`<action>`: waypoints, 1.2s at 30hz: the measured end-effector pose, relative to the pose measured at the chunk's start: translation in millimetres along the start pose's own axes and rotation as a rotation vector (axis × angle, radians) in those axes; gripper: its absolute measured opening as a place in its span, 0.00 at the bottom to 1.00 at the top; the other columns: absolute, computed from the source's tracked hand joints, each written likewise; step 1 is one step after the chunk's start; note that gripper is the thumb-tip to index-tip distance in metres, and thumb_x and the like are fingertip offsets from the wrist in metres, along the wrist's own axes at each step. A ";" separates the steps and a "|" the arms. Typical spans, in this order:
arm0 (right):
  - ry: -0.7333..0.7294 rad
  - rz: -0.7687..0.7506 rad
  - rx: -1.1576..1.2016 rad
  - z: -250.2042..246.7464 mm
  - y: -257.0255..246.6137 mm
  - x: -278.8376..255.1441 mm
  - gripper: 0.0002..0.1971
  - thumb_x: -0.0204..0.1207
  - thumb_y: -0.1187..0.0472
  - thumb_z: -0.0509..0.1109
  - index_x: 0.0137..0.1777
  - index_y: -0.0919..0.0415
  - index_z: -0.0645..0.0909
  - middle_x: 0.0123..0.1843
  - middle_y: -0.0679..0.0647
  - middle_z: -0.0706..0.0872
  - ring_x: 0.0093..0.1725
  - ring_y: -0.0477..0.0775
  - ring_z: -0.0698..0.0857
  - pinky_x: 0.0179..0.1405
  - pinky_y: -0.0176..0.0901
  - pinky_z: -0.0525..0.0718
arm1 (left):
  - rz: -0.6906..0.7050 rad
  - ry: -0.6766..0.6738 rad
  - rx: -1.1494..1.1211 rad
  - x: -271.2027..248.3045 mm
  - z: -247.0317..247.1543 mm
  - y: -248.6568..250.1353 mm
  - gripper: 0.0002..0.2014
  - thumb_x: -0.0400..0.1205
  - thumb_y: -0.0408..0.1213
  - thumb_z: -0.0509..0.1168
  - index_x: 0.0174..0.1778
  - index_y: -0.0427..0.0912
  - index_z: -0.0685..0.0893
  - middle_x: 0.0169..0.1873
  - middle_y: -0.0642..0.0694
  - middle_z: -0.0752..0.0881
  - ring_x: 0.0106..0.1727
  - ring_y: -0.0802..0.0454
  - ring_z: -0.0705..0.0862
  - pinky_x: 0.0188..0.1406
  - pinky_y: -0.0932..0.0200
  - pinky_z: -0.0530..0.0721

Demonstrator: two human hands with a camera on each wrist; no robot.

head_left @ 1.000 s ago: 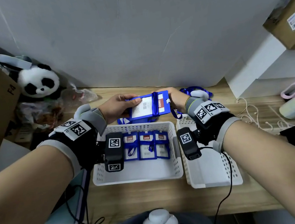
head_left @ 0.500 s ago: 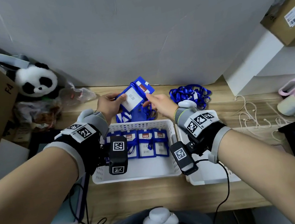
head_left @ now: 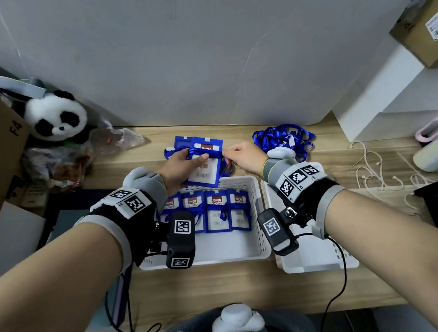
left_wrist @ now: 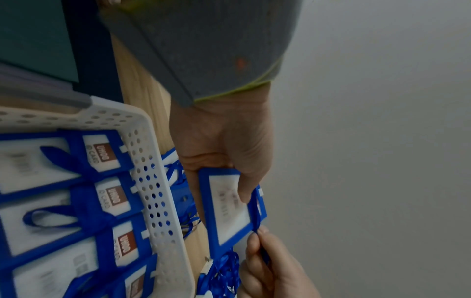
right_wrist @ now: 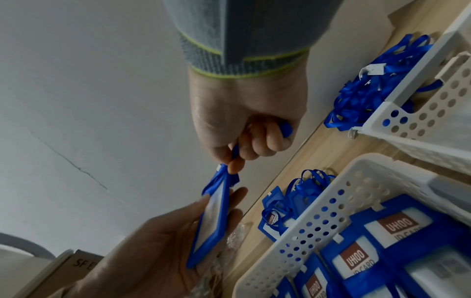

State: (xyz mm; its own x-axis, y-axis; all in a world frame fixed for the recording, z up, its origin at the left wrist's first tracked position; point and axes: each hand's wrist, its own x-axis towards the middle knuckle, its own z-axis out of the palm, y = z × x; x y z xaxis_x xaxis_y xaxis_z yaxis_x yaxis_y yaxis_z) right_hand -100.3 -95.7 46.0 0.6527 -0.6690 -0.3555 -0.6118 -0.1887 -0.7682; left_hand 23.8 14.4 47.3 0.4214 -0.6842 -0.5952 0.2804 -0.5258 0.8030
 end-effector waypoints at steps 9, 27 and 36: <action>0.092 -0.043 0.130 3.7 -7.7 3.6 0.18 0.78 0.53 0.67 0.25 0.53 0.75 0.21 0.48 0.74 0.19 0.47 0.70 0.21 0.36 0.70 | 0.194 0.134 0.263 -0.9 8.7 1.4 0.14 0.81 0.37 0.65 0.62 0.39 0.78 0.53 0.40 0.86 0.49 0.46 0.86 0.50 0.51 0.86; 0.096 -0.308 -0.512 15.3 -13.7 -5.6 0.15 0.73 0.63 0.65 0.57 0.52 0.86 0.58 0.52 0.86 0.56 0.57 0.82 0.46 0.42 0.77 | 0.109 -0.044 0.092 -14.6 9.0 9.5 0.07 0.81 0.26 0.61 0.41 0.40 0.79 0.36 0.41 0.84 0.34 0.50 0.83 0.26 0.66 0.85; 0.141 -0.219 -0.404 19.1 -10.1 0.7 0.10 0.72 0.61 0.67 0.50 0.55 0.87 0.47 0.50 0.88 0.42 0.50 0.80 0.39 0.39 0.73 | 0.159 -0.038 0.302 -15.0 6.6 9.6 0.05 0.80 0.30 0.65 0.43 0.44 0.83 0.48 0.31 0.87 0.46 0.37 0.85 0.54 0.43 0.84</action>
State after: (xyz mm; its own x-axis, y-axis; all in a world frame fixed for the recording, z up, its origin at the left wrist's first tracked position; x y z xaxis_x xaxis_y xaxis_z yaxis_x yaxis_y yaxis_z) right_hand -85.1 -80.5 43.4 0.7360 -0.6677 -0.1114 -0.6093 -0.5818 -0.5387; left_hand 14.5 16.4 63.8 0.4049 -0.7852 -0.4685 -0.0569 -0.5331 0.8442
